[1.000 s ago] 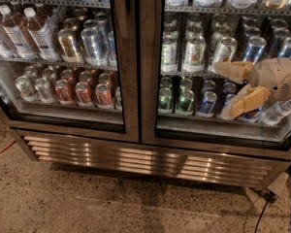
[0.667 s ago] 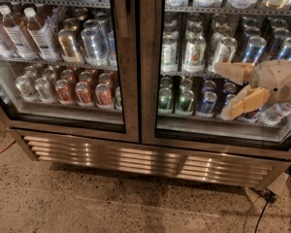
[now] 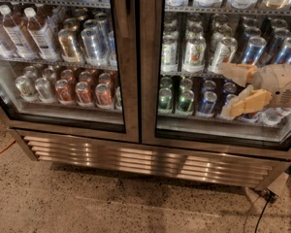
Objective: Open left fridge door
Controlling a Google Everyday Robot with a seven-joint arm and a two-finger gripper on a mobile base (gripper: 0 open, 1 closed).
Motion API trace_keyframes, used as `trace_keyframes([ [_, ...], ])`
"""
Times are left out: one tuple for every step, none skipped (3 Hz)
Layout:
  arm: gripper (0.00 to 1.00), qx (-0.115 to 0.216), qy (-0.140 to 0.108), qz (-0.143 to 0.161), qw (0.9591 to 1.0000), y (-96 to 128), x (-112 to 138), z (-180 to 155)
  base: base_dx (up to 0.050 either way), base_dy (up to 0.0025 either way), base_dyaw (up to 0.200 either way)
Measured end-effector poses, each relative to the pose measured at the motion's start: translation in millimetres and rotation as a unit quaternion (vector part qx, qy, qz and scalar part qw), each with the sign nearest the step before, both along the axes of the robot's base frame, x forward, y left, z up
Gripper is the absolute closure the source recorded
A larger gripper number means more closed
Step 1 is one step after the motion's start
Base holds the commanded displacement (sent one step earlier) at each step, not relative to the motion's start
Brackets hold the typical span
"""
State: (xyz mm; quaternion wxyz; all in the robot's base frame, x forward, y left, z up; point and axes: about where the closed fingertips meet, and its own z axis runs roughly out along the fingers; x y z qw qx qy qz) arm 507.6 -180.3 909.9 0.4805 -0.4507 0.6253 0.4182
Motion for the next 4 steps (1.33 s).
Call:
trace_keyframes([
  [0.0,0.029,-0.002,-0.022,0.9993,-2.1,0.6,3.4,0.0,0.0,0.0],
  [0.0,0.077,-0.019,-0.066,0.9947,-3.4,-1.3,6.1,0.0,0.0,0.0],
  [0.0,0.107,-0.032,-0.099,0.9888,-5.8,-0.8,6.5,0.0,0.0,0.0],
  [0.0,0.109,-0.034,-0.102,0.9883,-6.1,-0.4,7.5,0.0,0.0,0.0],
])
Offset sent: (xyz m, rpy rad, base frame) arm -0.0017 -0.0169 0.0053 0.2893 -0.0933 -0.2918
